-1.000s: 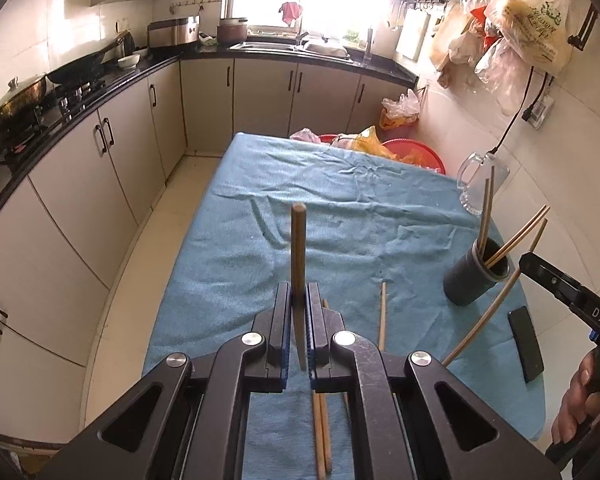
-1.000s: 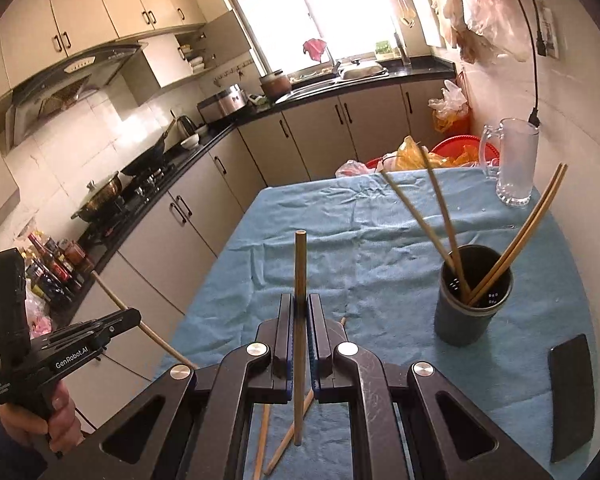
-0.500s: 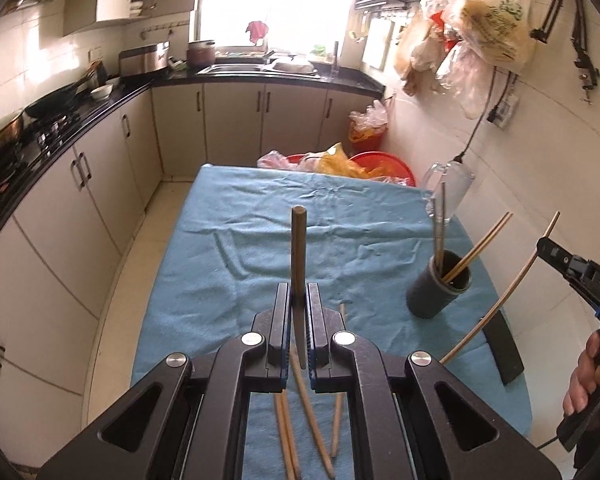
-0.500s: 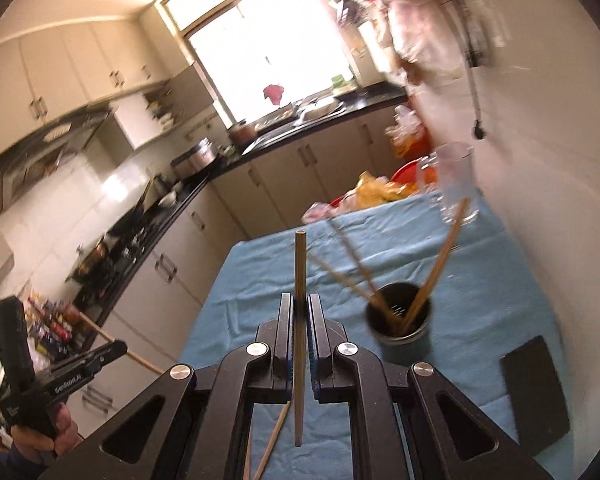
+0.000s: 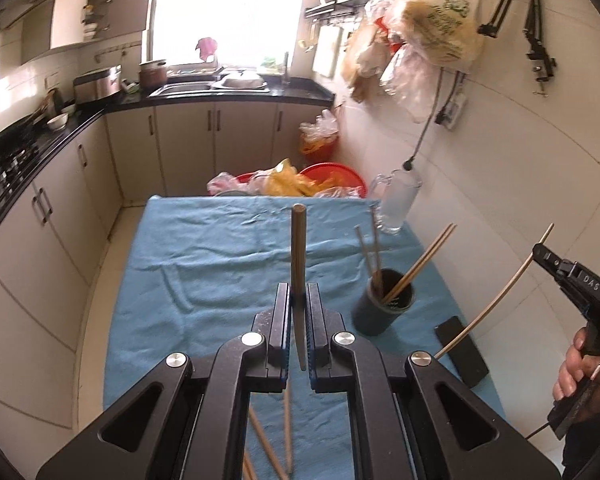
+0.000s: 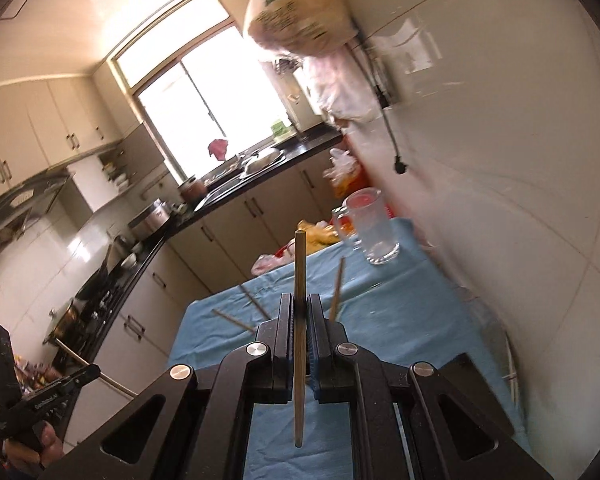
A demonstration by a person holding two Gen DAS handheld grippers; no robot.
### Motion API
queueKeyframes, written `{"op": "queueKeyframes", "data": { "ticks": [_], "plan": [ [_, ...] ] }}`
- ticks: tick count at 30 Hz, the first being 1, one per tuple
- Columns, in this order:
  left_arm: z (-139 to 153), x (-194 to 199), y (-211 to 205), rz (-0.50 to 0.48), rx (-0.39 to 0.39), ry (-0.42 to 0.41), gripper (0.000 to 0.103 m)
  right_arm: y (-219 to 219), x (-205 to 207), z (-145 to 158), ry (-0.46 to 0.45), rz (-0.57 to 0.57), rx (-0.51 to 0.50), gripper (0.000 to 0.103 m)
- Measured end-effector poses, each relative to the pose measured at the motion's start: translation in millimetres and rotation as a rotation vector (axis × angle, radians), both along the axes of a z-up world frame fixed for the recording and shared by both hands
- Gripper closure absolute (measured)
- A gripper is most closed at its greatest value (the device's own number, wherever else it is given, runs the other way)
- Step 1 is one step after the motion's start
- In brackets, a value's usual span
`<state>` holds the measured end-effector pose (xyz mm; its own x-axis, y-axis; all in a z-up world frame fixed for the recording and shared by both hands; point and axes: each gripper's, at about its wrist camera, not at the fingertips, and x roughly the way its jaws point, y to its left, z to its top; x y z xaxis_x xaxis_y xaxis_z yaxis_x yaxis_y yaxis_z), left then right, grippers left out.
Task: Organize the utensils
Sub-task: 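Lift both held chopsticks upright and carry them over the black cup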
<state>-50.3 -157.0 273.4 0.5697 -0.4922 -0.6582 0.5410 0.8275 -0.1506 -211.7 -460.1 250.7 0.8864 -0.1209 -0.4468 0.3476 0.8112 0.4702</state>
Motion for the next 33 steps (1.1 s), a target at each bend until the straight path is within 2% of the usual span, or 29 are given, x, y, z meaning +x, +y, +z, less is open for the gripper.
{"op": "queueKeyframes", "data": {
  "ticks": [12, 18, 26, 33],
  "plan": [
    [22.9, -8.4, -51.3, -0.108, -0.019, -0.021, 0.097, -32.2, -31.2, 6.1, -0.012, -0.09, 0.018, 0.097],
    [33.5, -10.7, -76.2, -0.137, -0.013, -0.044, 0.097, -47.0, -31.4, 6.8, -0.015, -0.103, 0.03, 0.097],
    [40.3, -0.5, -107.0, -0.141, -0.011, -0.058, 0.097, -57.0, -8.5, 13.7, -0.032, -0.08, 0.031, 0.097],
    [33.3, 16.9, -132.5, -0.119, -0.005, -0.046, 0.097, -63.2, 33.2, 13.9, -0.038, -0.053, 0.033, 0.097]
  ]
}}
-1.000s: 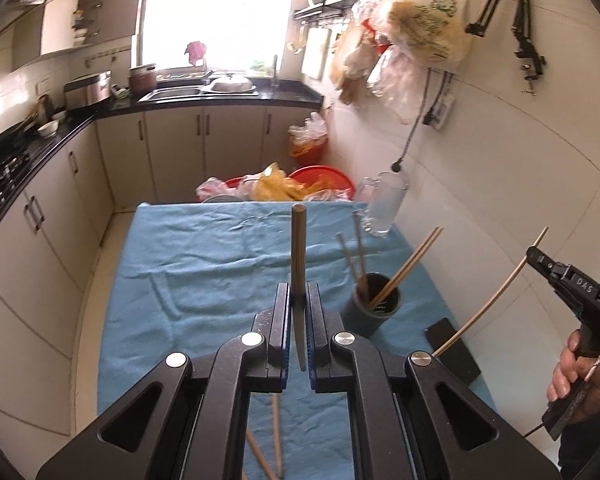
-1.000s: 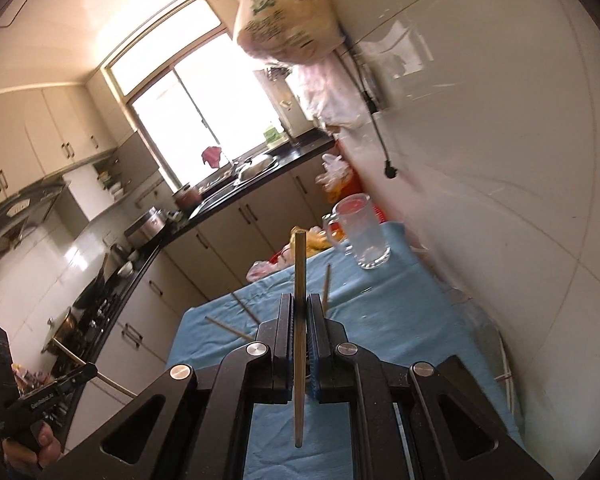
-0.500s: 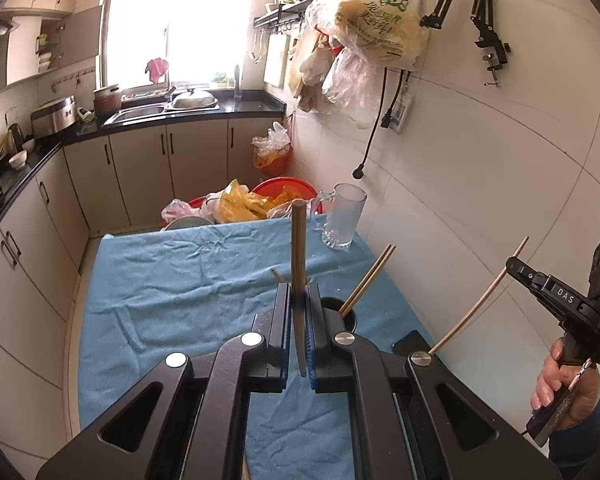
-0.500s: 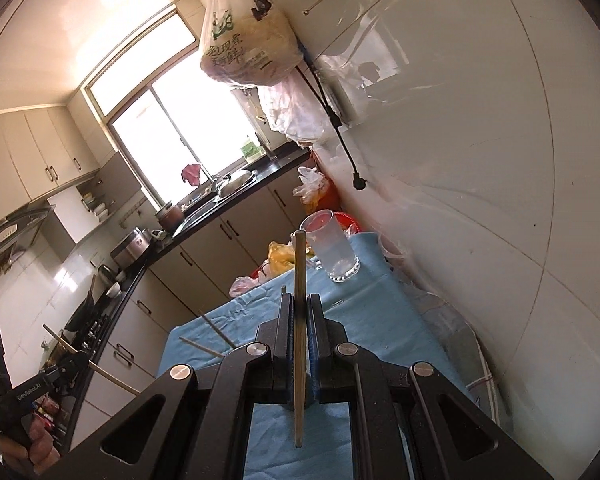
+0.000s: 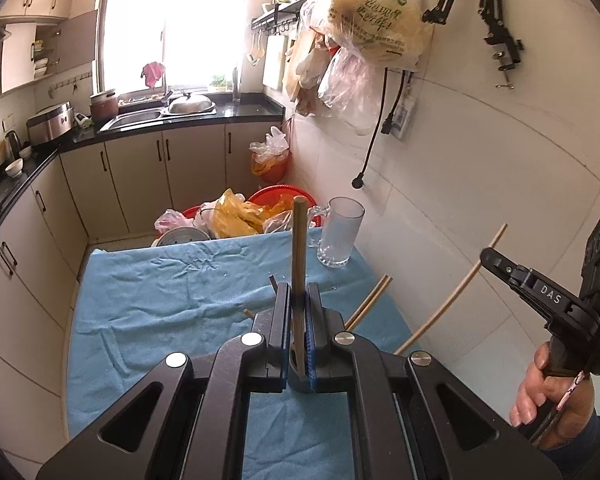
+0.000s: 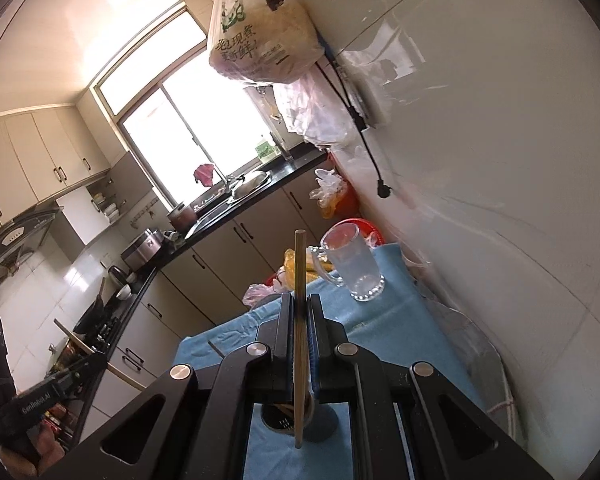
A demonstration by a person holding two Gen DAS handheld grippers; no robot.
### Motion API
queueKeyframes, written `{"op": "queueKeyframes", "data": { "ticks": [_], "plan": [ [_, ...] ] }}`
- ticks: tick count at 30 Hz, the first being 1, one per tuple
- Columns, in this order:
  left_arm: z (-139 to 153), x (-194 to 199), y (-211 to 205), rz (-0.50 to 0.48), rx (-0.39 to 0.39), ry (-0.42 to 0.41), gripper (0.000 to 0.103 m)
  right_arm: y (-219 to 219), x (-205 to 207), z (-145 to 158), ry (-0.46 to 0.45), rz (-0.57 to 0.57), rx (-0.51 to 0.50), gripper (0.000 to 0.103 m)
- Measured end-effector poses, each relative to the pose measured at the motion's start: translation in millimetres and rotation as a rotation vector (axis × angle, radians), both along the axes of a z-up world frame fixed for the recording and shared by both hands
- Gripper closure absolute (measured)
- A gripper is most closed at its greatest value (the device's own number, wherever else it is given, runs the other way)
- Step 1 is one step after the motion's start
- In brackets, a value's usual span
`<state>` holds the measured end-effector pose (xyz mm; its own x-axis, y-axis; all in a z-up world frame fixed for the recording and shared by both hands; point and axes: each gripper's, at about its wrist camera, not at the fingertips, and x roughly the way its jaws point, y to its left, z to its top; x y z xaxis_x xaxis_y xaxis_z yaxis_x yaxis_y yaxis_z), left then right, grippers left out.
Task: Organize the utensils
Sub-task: 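Lift both held chopsticks upright and carry them over the black cup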
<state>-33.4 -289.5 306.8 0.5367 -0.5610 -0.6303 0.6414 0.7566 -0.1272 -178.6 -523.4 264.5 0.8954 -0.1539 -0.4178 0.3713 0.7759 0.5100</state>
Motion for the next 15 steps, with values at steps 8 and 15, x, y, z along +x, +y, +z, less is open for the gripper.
{"op": "queueKeyframes", "data": {
  "ticks": [8, 15],
  "plan": [
    [-16.5, 14.9, -22.7, 0.011, 0.013, 0.029, 0.097, -2.4, 45.8, -7.2, 0.025, 0.024, -0.012, 0.097],
    [-44.3, 25.7, -29.7, 0.023, 0.036, 0.073, 0.097, 1.2, 70.6, -30.2, 0.072, 0.039, -0.022, 0.097]
  ]
}}
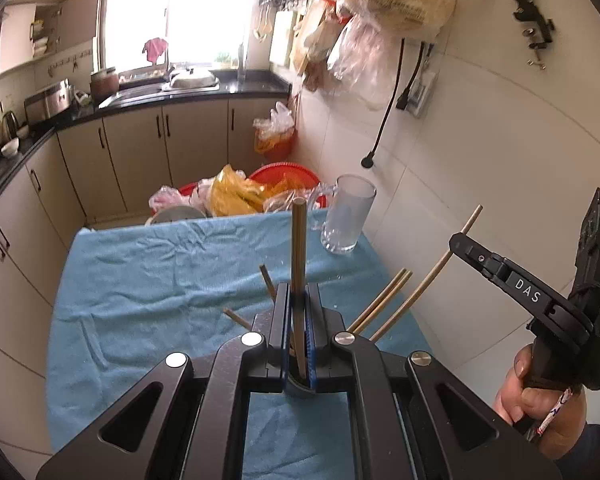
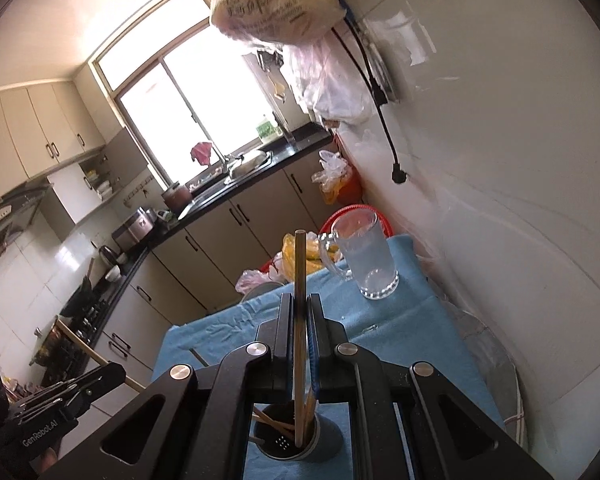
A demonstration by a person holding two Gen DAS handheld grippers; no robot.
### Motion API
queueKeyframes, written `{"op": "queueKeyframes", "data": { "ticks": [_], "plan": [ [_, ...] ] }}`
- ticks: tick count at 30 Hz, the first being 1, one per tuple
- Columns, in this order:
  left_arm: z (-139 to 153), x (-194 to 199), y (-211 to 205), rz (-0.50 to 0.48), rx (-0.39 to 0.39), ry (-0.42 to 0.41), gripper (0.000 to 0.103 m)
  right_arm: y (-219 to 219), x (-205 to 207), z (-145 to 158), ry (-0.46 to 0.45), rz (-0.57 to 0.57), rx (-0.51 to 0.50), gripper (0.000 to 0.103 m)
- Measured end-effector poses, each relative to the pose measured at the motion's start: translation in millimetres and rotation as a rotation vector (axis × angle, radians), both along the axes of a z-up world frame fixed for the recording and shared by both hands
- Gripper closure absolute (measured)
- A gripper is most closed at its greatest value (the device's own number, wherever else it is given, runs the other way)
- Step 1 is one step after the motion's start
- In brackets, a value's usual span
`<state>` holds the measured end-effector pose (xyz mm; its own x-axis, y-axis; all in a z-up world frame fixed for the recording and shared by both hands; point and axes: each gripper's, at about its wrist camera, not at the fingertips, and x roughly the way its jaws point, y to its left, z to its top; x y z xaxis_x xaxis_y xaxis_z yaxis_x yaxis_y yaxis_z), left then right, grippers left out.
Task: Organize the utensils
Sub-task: 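Lift both held chopsticks upright and carry them over the black cup, then lower the chopsticks into the black cup and open both tools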
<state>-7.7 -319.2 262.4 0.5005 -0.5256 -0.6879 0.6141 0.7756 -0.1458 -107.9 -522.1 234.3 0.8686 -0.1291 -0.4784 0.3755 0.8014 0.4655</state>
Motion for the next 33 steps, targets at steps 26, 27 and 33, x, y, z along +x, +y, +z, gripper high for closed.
{"op": "queueKeyframes", "data": {
  "ticks": [26, 27, 33],
  "plan": [
    [-30.6, 10.3, 1.3, 0.032, 0.038, 0.04, 0.066, 1.8, 9.7, -40.2, 0.105, 0.039, 0.069, 0.07],
    [-27.7, 9.1, 2.7, 0.034, 0.034, 0.035, 0.064, 0.8, 6.5, -36.8, 0.104, 0.024, 0.057, 0.059],
    [-2.6, -1.8, 24.3, 0.131, -0.008, -0.072, 0.022, -4.7, -12.2, -18.8, 0.141, -0.144, -0.061, 0.016]
  ]
}}
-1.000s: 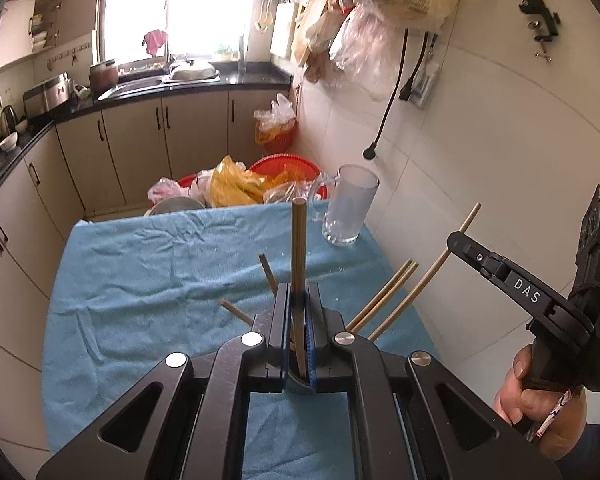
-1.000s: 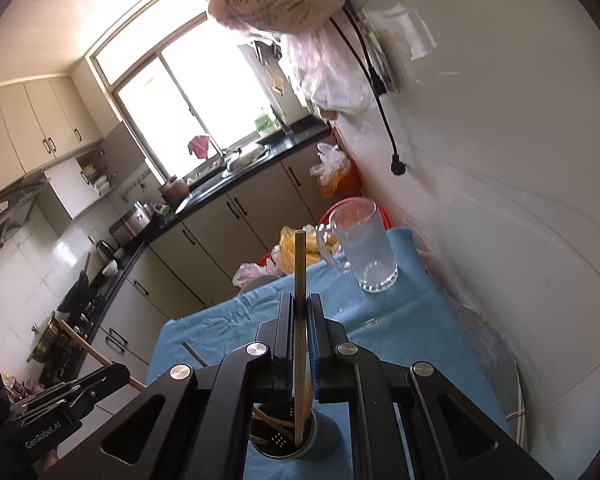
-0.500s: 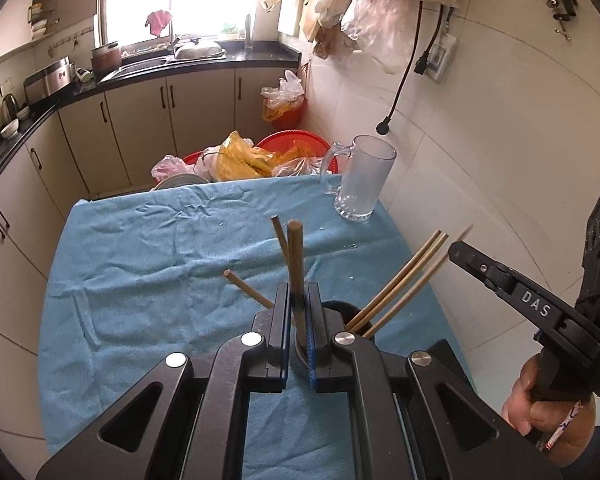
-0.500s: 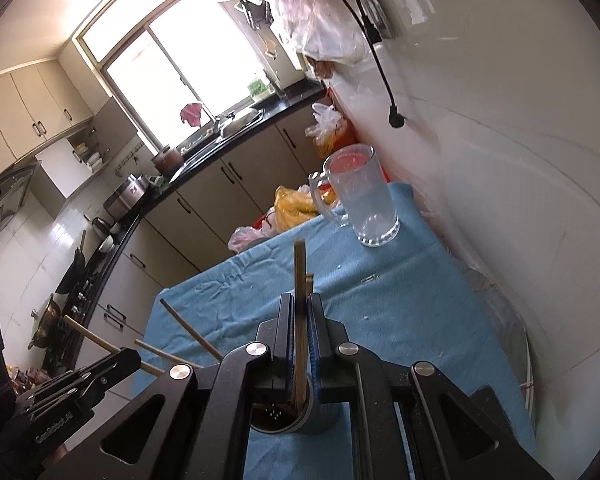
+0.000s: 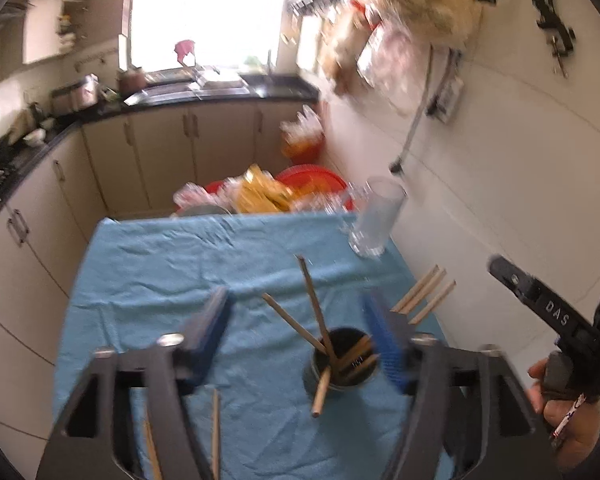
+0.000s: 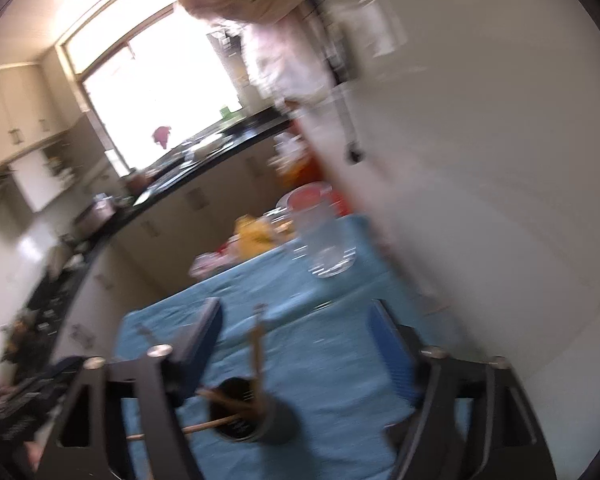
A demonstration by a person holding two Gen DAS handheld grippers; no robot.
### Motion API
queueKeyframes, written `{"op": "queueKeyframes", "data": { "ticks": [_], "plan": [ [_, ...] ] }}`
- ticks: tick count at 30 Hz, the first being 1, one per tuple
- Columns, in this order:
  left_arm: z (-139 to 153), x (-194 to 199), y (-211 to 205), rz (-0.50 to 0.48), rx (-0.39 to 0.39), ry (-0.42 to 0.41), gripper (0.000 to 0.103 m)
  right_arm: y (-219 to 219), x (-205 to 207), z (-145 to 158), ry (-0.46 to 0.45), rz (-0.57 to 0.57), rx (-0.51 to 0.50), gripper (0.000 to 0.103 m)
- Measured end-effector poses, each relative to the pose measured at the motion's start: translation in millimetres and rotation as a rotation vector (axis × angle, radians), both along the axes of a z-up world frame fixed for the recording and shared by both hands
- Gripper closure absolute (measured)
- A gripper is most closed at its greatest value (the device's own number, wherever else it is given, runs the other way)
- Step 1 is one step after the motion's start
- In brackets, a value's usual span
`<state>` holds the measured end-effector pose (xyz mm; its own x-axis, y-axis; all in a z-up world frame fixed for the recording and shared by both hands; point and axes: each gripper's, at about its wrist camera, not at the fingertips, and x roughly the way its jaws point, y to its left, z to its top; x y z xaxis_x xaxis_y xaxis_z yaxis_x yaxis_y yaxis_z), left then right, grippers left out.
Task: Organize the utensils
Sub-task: 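Lower the chopsticks into the black cup and open both tools, then return both tools to the chopsticks and close each on one chopstick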
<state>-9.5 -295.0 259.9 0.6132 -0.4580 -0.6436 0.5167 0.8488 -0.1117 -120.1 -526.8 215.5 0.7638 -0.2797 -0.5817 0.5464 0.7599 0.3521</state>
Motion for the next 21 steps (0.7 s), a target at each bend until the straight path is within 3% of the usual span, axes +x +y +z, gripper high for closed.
{"op": "queueKeyframes", "data": {
  "ticks": [2, 5, 10, 21],
  "plan": [
    [6.9, -4.5, 8.9, 0.04, -0.014, -0.051, 0.016, -2.6, -5.0, 1.5, 0.022, -0.05, -0.034, 0.014],
    [15.7, -10.4, 25.4, 0.082, -0.023, -0.118, 0.015, -4.1, -10.8, -0.1, 0.066, -0.097, -0.088, 0.012],
    [16.3, -10.1, 51.3, 0.117, -0.015, -0.138, 0.012, 0.9, -21.5, -3.4, 0.094, -0.102, -0.126, 0.011],
    [-32.3, 3.5, 137.7, 0.261, 0.013, -0.013, 0.011, 52.1, -36.1, -41.8, 0.186, -0.014, -0.089, 0.01]
  ]
}}
